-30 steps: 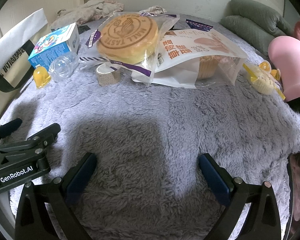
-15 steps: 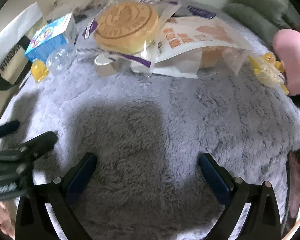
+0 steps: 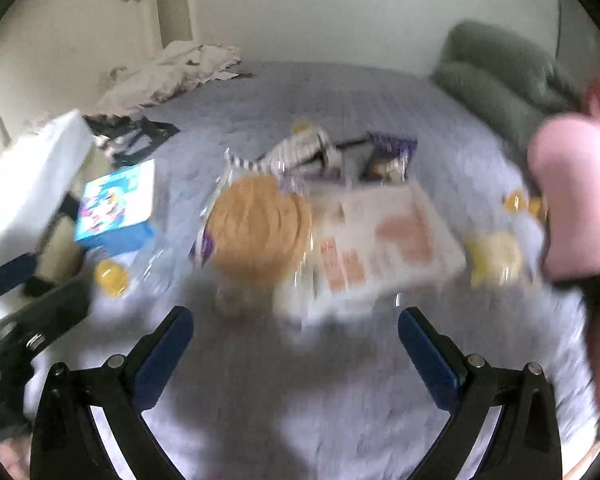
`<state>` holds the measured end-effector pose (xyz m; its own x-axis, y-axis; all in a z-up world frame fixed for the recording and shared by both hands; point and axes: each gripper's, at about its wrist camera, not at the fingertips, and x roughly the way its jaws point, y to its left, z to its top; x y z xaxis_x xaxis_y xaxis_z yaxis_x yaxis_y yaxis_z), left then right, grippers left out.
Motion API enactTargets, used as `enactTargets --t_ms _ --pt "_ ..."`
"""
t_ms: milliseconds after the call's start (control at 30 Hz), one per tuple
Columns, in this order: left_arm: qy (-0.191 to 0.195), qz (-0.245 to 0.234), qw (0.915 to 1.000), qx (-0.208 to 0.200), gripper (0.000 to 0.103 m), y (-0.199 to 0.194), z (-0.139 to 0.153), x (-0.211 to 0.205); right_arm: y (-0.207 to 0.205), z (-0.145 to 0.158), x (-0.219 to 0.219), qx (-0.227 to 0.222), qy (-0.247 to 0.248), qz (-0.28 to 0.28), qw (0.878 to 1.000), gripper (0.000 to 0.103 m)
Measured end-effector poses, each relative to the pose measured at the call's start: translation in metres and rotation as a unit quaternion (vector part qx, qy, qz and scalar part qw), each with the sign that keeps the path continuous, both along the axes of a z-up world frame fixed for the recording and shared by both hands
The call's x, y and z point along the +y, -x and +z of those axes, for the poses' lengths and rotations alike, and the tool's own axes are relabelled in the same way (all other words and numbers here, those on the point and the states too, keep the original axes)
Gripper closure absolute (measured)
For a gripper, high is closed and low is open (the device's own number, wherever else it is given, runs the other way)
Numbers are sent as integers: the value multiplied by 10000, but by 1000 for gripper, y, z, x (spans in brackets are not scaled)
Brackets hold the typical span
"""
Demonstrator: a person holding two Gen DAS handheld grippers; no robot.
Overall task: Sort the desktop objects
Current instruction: 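Reach the right gripper to the round bread bag and grasp it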
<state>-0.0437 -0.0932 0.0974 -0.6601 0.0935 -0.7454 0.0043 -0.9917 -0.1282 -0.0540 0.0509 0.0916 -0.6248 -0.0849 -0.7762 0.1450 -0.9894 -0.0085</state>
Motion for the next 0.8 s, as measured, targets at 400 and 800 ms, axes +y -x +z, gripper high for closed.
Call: enactTargets --t_ms 400,800 --pt "193 -453 9987 -87 4 0 -4 15 84 -35 0 -621 867 -1120 9880 0" --pt "39 -354 9990 -268 4 -1 -3 4 96 -59 -22 -420 656 -835 9935 0"
